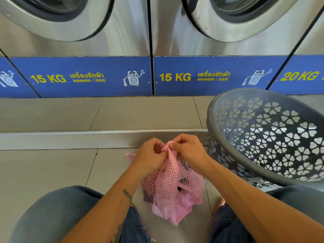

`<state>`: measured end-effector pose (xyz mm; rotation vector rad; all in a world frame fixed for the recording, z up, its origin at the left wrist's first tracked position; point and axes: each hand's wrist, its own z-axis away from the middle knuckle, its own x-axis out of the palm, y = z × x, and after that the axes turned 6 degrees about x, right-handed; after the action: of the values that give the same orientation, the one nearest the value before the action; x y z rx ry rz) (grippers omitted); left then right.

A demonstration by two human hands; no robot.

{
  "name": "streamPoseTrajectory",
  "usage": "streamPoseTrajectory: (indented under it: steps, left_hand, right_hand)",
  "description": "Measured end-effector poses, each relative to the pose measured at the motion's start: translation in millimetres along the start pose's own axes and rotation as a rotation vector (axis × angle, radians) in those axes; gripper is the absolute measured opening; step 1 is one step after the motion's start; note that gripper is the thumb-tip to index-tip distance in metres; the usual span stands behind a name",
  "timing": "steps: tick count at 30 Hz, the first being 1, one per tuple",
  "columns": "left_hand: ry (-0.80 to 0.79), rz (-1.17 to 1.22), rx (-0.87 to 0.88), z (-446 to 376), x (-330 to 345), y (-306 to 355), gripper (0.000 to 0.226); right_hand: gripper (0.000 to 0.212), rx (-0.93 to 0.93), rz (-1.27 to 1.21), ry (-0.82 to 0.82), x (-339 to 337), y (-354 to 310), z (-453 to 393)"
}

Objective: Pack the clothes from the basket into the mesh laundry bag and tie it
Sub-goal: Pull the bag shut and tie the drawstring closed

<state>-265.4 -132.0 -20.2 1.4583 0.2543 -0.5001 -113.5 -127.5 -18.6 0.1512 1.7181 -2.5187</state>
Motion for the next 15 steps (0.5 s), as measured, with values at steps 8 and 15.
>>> streamPoseTrajectory:
  steps: [8,15]
  left_hand:
    - [0.095,-0.028,0.053,-4.8,-10.7,0.4,0.013]
    - [0.084,0.033,0.060,-6.7,-11.2,-2.1,0.004]
  right_hand:
    - [0.011,-0.115,0.444,-0.072,-6.8,5.4,-0.8]
    - [0.016,-0.350,0.390,0.046,5.4,-7.1,7.6]
